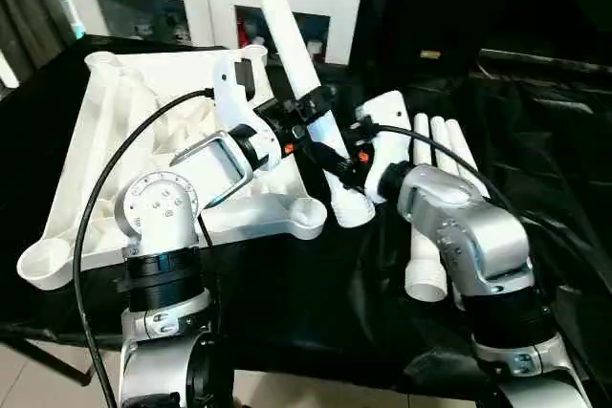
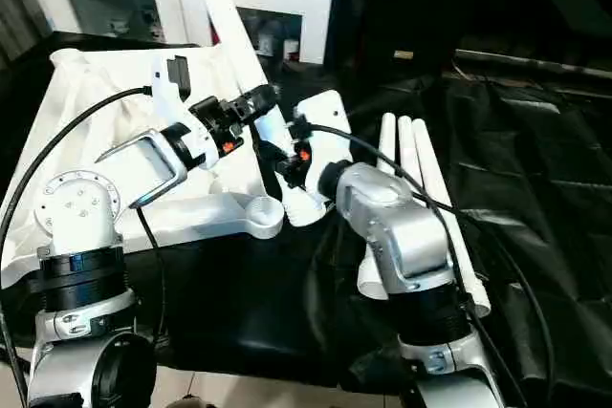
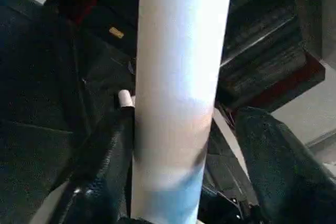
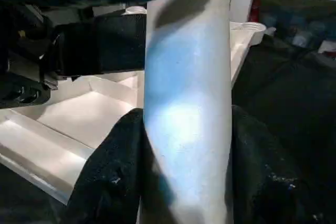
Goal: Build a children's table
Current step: Pick table leg
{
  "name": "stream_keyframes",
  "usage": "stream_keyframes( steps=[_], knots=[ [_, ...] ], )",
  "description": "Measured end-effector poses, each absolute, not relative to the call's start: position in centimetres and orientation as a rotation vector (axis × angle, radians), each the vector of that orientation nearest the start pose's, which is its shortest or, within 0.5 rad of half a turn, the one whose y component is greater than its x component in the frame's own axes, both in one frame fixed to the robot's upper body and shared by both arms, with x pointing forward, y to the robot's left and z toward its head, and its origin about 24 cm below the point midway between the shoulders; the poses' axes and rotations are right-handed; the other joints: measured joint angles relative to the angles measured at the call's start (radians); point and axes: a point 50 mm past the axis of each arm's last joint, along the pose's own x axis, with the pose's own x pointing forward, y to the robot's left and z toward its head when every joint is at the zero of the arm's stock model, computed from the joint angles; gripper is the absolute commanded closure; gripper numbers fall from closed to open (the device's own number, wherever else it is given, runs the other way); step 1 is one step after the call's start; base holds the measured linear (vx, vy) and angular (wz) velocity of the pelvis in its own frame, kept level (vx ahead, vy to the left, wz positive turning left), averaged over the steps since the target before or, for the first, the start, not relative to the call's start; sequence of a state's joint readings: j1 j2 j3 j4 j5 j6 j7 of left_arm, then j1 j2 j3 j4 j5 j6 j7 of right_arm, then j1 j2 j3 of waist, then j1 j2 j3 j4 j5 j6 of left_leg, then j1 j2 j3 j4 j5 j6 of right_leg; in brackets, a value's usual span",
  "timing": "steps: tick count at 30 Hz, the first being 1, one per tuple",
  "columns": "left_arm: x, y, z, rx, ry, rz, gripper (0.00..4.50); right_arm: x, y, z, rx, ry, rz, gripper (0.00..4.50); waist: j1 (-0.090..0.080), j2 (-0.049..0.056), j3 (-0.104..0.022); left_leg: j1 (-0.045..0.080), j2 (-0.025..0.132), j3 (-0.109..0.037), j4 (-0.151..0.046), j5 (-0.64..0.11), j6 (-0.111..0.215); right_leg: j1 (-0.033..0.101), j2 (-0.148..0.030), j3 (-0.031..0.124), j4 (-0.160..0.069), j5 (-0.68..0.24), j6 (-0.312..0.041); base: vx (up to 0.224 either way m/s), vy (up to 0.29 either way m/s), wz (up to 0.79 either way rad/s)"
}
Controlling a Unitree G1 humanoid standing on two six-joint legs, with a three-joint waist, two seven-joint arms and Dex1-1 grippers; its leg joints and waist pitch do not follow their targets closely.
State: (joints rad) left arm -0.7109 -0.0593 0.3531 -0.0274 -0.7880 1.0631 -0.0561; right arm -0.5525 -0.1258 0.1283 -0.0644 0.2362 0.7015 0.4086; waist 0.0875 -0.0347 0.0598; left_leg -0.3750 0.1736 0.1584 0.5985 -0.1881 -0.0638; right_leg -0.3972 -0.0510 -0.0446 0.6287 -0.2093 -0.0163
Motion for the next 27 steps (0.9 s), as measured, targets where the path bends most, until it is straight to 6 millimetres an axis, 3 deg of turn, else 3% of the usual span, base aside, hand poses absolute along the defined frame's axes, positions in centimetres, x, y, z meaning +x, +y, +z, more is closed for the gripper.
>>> stream_keyframes(
  steps=[14,17,19,23,27],
  knots=[
    [33.0,9.3,17.6,-0.689,0.243,-0.597,2.57,30.9,-6.8,14.0,-0.073,0.122,0.793,2.67,0.000,0.000,0.000,0.000,0.000,0.000,0.001,0.000,0.000,0.000,0.000,0.001,0.000,0.001,0.001,0.000,0.000,0.00],
    [33.0,9.3,17.6,-0.688,0.241,-0.596,2.63,30.9,-6.8,14.1,-0.084,0.116,0.791,2.67,0.000,0.000,0.000,0.000,0.000,0.000,0.001,0.000,0.000,0.000,0.000,0.001,0.000,0.002,0.001,0.000,0.000,0.00],
    [33.0,9.3,17.7,-0.688,0.240,-0.596,2.64,30.9,-6.7,14.1,-0.080,0.115,0.790,2.11,0.000,0.000,0.000,0.000,0.000,0.000,0.001,0.001,0.000,0.000,0.000,0.001,0.000,0.002,0.001,0.000,0.000,0.00],
    [33.0,9.7,17.8,-0.666,0.230,-0.616,2.65,31.0,-6.8,14.1,-0.018,0.115,0.801,1.81,0.000,0.000,0.000,0.000,0.000,0.000,0.001,0.001,0.000,0.000,0.000,0.001,0.000,0.002,0.001,0.000,0.000,0.00],
    [32.5,9.5,18.6,-0.562,0.201,-0.743,2.65,31.0,-7.3,14.1,-0.013,0.143,0.879,1.46,0.002,0.000,0.000,0.000,0.000,0.000,0.002,0.001,0.000,0.000,0.000,0.001,0.000,0.002,0.001,0.000,0.000,0.00]
  ],
)
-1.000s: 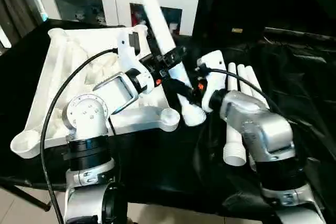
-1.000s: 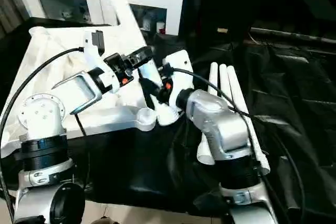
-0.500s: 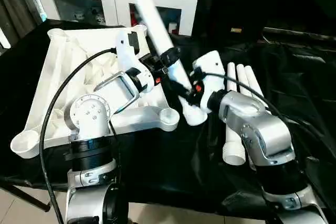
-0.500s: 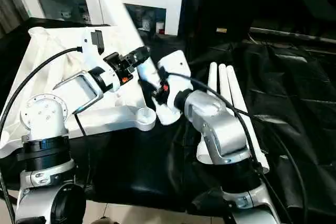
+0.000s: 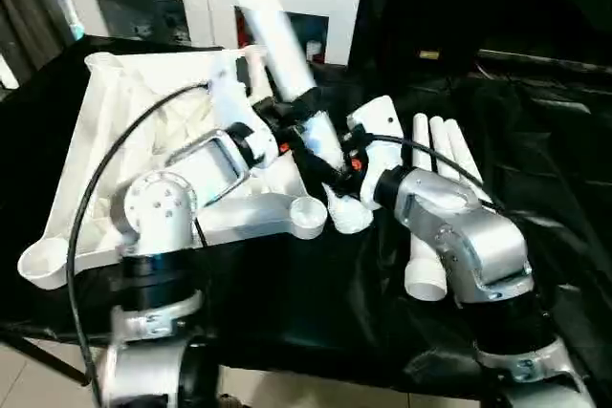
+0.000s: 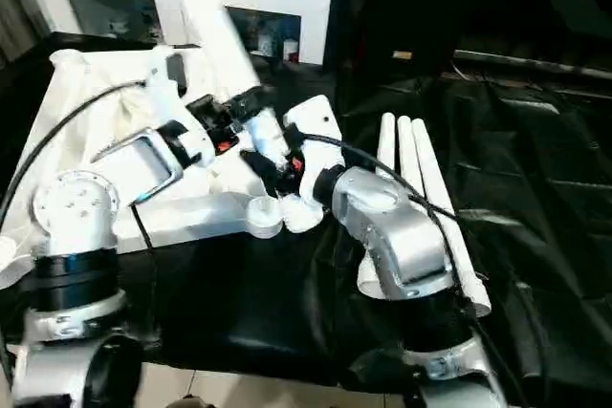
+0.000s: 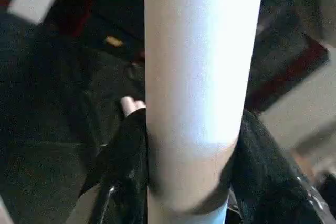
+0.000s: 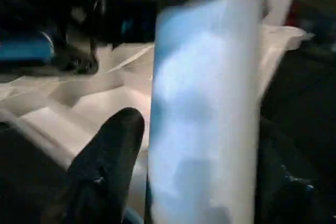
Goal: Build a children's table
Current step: Pick table leg
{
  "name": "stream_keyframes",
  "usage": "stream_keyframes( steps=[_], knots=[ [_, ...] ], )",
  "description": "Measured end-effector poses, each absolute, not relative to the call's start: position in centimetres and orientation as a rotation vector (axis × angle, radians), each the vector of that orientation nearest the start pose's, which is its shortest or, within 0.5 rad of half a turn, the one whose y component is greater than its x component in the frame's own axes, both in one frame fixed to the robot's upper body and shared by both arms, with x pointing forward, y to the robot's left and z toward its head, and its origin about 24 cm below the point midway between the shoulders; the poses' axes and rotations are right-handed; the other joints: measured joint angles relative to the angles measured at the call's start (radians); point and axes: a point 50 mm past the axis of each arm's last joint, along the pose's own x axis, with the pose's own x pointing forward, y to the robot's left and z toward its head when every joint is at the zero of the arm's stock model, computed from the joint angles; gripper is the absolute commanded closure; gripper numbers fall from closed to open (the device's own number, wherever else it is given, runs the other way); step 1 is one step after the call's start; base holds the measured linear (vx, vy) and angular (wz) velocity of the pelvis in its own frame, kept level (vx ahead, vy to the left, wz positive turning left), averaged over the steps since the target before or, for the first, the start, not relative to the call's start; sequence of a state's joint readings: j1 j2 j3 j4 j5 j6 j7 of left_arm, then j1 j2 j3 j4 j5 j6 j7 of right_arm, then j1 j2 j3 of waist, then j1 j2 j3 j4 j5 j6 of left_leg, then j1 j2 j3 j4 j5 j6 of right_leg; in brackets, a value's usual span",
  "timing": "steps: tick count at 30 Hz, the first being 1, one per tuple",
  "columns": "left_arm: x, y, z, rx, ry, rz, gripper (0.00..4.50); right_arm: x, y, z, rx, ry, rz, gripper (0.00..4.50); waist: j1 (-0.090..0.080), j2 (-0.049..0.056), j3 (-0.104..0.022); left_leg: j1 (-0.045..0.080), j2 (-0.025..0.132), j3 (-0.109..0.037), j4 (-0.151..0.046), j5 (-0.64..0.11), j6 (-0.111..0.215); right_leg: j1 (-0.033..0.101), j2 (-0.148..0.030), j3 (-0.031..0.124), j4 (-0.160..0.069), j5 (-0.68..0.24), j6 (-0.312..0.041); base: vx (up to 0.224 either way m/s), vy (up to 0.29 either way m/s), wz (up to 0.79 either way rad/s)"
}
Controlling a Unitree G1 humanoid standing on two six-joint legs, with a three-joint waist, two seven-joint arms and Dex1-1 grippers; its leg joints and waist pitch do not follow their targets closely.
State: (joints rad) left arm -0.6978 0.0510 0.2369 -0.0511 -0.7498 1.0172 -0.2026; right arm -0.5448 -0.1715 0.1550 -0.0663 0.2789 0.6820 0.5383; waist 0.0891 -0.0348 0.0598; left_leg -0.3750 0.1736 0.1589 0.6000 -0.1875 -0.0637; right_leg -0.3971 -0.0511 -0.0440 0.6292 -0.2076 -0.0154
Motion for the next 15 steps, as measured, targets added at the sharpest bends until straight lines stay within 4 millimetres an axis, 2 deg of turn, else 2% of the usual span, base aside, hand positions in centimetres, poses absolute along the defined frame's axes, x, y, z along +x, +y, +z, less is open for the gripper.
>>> stream_keyframes(
  steps=[6,9,12,15],
  knots=[
    [31.4,9.9,19.9,-0.434,0.163,-0.997,2.65,30.3,-9.7,14.3,0.076,0.246,1.089,1.34,0.001,-0.001,0.000,0.000,0.000,0.000,0.001,0.001,0.001,0.000,0.000,0.000,0.001,0.000,0.000,0.000,0.000,0.00],
    [30.4,9.8,20.8,-0.365,0.129,-1.145,2.65,29.5,-10.3,14.5,0.030,0.267,1.194,1.34,0.001,-0.001,0.000,0.001,0.000,0.001,0.001,0.001,0.001,0.000,-0.001,0.000,0.002,0.000,-0.001,0.000,0.000,0.00],
    [30.0,9.9,21.4,-0.355,0.099,-1.206,2.65,29.1,-10.4,14.6,0.010,0.271,1.248,1.34,0.001,-0.001,0.000,0.002,0.000,0.001,0.001,0.001,0.002,0.001,-0.001,0.000,0.002,0.001,-0.001,0.000,0.000,0.00],
    [29.8,10.0,21.6,-0.356,0.083,-1.237,2.65,29.0,-10.2,14.5,0.027,0.283,1.272,1.67,0.001,-0.001,0.000,0.002,0.000,0.001,0.001,0.003,0.002,0.001,-0.001,0.000,0.002,0.002,-0.002,0.000,0.000,0.00]
  ],
)
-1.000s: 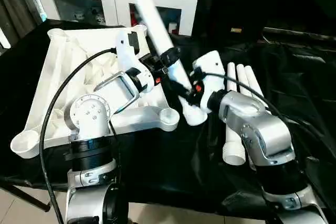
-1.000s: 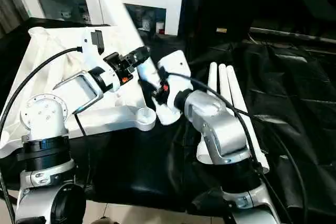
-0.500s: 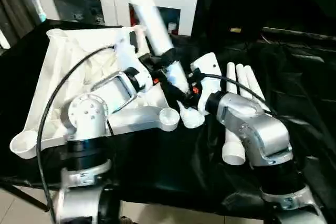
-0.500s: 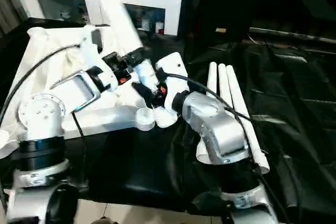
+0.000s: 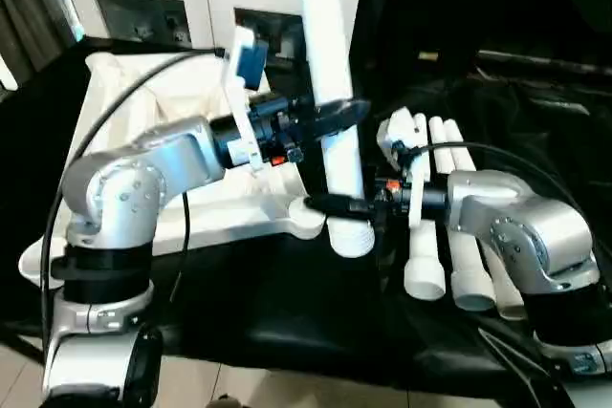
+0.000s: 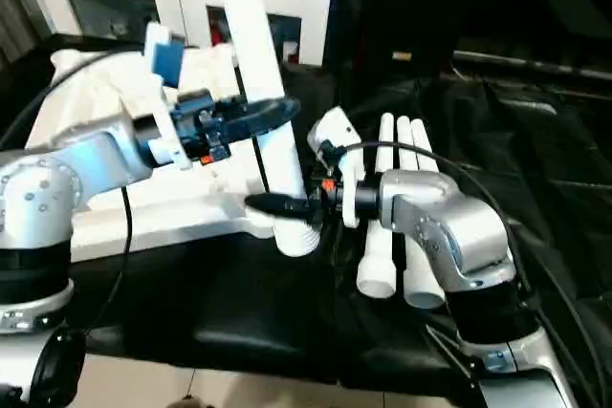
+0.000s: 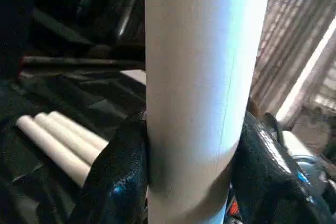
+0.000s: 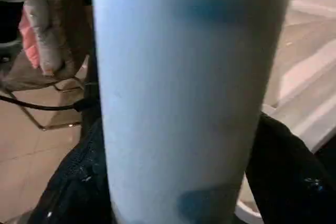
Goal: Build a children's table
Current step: Pick table leg
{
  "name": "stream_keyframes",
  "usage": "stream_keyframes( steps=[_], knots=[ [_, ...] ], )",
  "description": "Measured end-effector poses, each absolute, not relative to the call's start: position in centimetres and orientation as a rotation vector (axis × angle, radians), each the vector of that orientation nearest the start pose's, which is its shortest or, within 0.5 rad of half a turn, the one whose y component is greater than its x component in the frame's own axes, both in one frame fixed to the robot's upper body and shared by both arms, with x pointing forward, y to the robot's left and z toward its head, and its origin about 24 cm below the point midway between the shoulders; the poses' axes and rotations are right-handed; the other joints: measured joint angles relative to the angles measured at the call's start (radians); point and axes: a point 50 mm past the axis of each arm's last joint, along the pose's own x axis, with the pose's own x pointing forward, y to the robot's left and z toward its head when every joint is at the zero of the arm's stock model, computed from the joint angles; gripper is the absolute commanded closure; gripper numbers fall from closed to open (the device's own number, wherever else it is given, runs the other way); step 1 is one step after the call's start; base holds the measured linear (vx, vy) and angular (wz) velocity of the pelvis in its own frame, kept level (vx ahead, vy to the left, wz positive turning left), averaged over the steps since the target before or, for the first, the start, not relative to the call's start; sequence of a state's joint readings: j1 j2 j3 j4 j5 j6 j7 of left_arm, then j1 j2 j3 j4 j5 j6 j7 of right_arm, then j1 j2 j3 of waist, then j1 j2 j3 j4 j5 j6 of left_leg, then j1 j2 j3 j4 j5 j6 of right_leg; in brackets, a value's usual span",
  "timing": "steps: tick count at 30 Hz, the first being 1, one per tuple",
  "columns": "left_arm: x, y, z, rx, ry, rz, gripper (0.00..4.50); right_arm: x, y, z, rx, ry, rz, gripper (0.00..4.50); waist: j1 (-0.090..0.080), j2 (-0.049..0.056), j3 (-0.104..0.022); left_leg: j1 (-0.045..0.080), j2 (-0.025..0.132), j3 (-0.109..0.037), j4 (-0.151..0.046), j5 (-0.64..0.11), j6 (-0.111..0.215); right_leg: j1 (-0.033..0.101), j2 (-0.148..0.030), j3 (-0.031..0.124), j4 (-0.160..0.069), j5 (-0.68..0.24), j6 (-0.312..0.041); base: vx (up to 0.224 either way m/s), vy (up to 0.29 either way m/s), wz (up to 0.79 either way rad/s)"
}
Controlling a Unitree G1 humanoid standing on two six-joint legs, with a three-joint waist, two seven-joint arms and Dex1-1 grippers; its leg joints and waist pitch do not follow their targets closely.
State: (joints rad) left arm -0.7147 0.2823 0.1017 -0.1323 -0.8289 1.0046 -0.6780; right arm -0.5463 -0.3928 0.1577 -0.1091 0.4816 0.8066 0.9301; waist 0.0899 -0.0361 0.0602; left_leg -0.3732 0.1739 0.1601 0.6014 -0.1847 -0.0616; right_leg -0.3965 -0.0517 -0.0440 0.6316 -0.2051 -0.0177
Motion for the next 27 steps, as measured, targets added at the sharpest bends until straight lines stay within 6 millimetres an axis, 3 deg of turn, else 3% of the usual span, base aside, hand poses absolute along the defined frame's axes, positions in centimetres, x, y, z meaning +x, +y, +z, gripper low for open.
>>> stream_keyframes(
  steps=[2,9,13,15,17,19,24,26,27],
  knots=[
    [29.8,10.1,21.7,-0.353,0.079,-1.251,2.65,28.8,-10.1,14.5,0.043,0.290,1.290,1.70,0.000,0.000,0.000,0.000,0.000,0.000,0.000,0.000,0.000,0.000,0.000,0.000,0.000,0.001,0.000,0.000,0.000,0.00],
    [29.7,10.4,21.8,-0.336,0.065,-1.286,2.65,28.5,-9.8,14.5,0.063,0.290,1.316,2.48,0.000,0.000,0.000,0.000,0.000,0.000,0.001,0.002,0.000,0.001,0.000,0.000,0.000,0.002,0.000,0.000,0.000,0.00],
    [29.8,10.5,21.8,-0.334,0.065,-1.280,2.65,28.5,-9.4,14.3,0.087,0.278,1.301,2.54,0.000,0.000,0.000,0.000,0.000,0.000,0.001,0.002,0.000,0.000,0.000,0.000,0.000,0.002,0.000,0.000,0.000,0.00],
    [30.0,10.6,21.9,-0.334,0.041,-1.263,1.95,28.6,-8.6,14.3,0.113,0.254,1.274,2.55,0.000,0.000,0.000,0.000,0.000,0.000,0.000,0.002,0.000,0.000,0.000,0.000,0.000,0.002,0.000,0.000,0.000,0.00],
    [30.5,10.3,21.8,-0.342,0.024,-1.199,1.96,29.1,-8.3,14.2,0.117,0.228,1.191,2.55,-0.001,0.000,0.000,0.000,0.000,0.000,0.001,0.002,0.000,0.001,0.000,0.000,0.000,0.002,0.000,0.000,0.000,0.00],
    [31.0,9.8,21.5,-0.365,0.023,-1.140,1.60,29.6,-8.0,14.1,0.118,0.211,1.112,2.55,0.000,0.000,0.000,0.000,0.000,0.001,0.001,0.004,-0.001,0.001,-0.001,-0.001,0.000,0.003,0.000,0.000,0.000,0.00],
    [31.8,9.4,20.7,-0.380,0.049,-1.022,1.22,30.6,-8.3,14.1,0.104,0.179,0.979,2.55,0.000,0.000,0.000,0.000,0.000,0.003,0.000,0.005,0.000,0.001,-0.002,0.000,0.000,0.004,0.001,0.000,0.000,0.00],
    [32.2,8.9,20.3,-0.393,0.060,-0.969,1.18,30.8,-8.2,13.9,0.106,0.184,0.939,2.55,-0.001,0.000,0.000,0.000,0.000,0.003,0.000,0.005,0.000,0.001,-0.002,0.000,0.000,0.004,0.001,0.000,0.000,0.00],
    [32.4,8.7,20.0,-0.405,0.070,-0.936,1.40,31.0,-8.1,13.7,0.110,0.190,0.916,2.56,-0.001,0.000,0.000,0.000,0.000,0.003,0.000,0.005,0.000,0.000,-0.002,0.000,0.000,0.004,0.001,0.000,0.000,0.00]
  ],
)
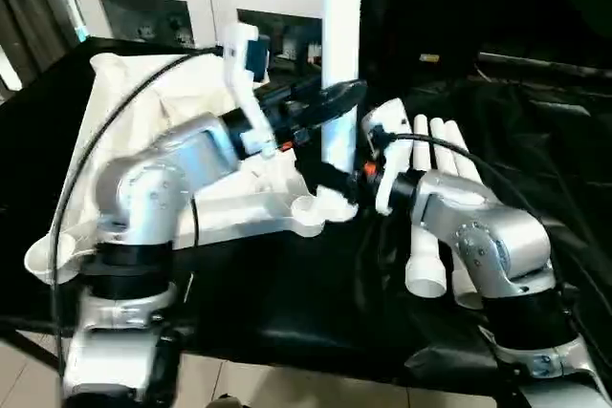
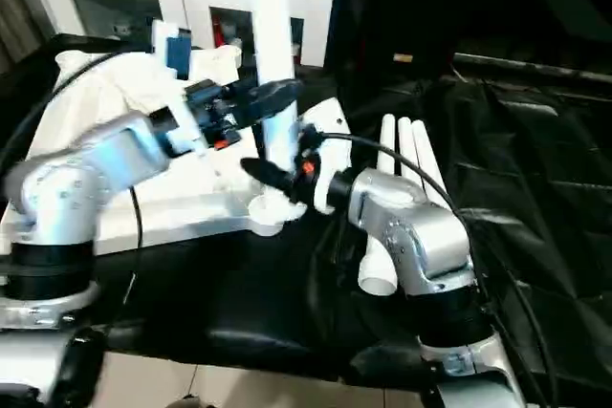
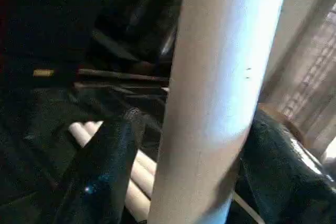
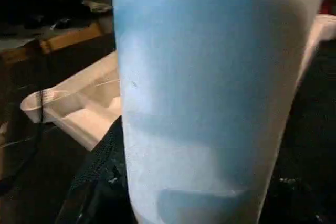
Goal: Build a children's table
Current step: Pick table leg
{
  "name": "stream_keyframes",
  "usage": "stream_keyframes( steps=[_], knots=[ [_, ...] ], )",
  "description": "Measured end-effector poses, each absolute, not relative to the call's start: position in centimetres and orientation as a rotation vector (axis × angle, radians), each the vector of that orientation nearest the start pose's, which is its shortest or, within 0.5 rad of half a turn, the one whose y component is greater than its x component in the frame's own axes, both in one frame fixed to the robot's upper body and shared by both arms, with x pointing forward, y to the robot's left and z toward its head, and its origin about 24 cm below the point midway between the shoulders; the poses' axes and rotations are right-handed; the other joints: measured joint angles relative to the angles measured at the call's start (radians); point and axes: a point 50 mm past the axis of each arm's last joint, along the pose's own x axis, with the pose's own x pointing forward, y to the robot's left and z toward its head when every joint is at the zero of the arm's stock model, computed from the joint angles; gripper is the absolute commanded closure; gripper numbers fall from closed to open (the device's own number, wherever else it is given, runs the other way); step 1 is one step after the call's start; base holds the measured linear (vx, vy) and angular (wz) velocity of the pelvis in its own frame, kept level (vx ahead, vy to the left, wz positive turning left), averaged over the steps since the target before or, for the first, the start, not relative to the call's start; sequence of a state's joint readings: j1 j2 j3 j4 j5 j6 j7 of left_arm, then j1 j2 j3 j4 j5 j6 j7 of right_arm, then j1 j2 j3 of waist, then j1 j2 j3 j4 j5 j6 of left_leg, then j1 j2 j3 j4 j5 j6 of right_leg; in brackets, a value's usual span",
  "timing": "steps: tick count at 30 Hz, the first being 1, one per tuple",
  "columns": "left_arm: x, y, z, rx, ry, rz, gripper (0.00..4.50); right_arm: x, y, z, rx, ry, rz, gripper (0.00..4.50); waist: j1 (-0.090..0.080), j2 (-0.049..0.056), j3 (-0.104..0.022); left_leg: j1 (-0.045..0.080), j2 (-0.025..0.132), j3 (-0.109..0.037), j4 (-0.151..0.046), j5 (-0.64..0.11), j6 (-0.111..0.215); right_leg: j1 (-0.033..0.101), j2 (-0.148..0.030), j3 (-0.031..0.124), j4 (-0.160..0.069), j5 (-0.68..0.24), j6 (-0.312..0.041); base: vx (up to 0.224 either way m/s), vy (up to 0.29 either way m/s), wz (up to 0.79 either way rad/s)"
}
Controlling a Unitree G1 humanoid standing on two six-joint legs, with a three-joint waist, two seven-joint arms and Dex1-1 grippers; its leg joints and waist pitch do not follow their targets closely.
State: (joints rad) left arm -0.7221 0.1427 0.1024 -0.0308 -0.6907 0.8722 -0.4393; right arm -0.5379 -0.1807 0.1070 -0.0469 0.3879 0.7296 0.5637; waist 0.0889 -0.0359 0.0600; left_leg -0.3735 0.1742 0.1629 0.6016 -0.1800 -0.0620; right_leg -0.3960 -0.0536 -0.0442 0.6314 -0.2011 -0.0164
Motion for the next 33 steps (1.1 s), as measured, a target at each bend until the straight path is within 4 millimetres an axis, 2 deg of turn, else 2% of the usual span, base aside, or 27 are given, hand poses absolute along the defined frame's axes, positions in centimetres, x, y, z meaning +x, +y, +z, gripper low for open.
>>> stream_keyframes(
  steps=[5,11,20,21,22,25,26,28,33],
  knots=[
    [32.9,7.8,19.3,-0.436,0.109,-0.850,1.69,31.6,-7.9,12.9,0.100,0.224,0.818,2.56,0.000,0.000,0.000,0.000,0.000,0.000,0.000,0.000,0.000,0.000,0.000,0.000,0.000,0.000,0.000,0.000,0.000,0.00],
    [33.1,7.6,19.4,-0.443,0.101,-0.844,2.30,31.7,-7.7,12.8,0.078,0.219,0.806,2.56,0.000,0.000,0.000,-0.001,0.000,0.000,0.000,0.000,0.000,-0.001,0.000,0.000,0.000,0.000,0.000,0.000,0.000,0.00],
    [33.2,7.6,19.4,-0.436,0.100,-0.838,2.50,31.7,-7.8,12.9,0.056,0.218,0.808,2.56,0.000,0.000,0.000,-0.001,0.000,0.000,0.000,0.000,0.001,-0.001,0.000,0.000,0.000,0.000,0.000,0.000,0.000,0.00],
    [33.2,7.6,19.4,-0.437,0.099,-0.838,2.51,31.8,-7.9,12.9,0.051,0.216,0.810,2.00,0.000,0.000,0.000,-0.001,0.000,0.000,0.000,0.000,0.001,-0.001,0.000,0.000,0.000,0.000,0.000,0.000,0.000,0.00],
    [33.2,7.6,19.4,-0.437,0.098,-0.838,2.51,31.8,-7.9,13.0,0.049,0.215,0.811,1.86,0.000,0.000,0.000,-0.001,0.000,0.000,0.000,0.000,0.001,-0.001,0.000,0.000,0.000,0.000,0.000,0.000,0.000,0.00],
    [33.8,8.9,19.2,-0.450,0.091,-0.765,2.52,31.5,-7.6,13.5,0.064,0.186,0.885,1.80,-0.003,0.000,0.000,-0.001,0.000,0.000,0.000,0.001,0.001,-0.001,0.000,0.000,0.000,0.001,0.001,0.000,0.000,0.00],
    [33.8,9.1,19.2,-0.445,0.092,-0.761,2.59,31.5,-7.9,13.5,0.064,0.187,0.898,1.53,-0.001,-0.001,0.001,-0.001,0.000,0.000,0.000,0.001,0.001,-0.001,0.000,0.000,0.000,0.001,0.001,0.000,0.000,0.00],
    [33.9,9.7,19.2,-0.424,0.089,-0.753,2.63,31.5,-8.4,13.9,0.063,0.188,0.932,1.43,0.000,-0.001,0.001,-0.001,0.000,0.001,0.000,0.000,0.001,-0.001,0.000,0.000,-0.001,0.001,0.001,0.000,0.000,0.00],
    [33.5,10.0,19.5,-0.363,0.098,-0.828,2.63,31.4,-9.8,14.9,0.072,0.208,1.037,0.97,0.007,-0.004,0.000,-0.002,0.000,0.001,0.000,0.000,0.002,-0.001,0.000,0.000,-0.001,0.001,0.001,0.000,0.000,0.00]
  ],
)
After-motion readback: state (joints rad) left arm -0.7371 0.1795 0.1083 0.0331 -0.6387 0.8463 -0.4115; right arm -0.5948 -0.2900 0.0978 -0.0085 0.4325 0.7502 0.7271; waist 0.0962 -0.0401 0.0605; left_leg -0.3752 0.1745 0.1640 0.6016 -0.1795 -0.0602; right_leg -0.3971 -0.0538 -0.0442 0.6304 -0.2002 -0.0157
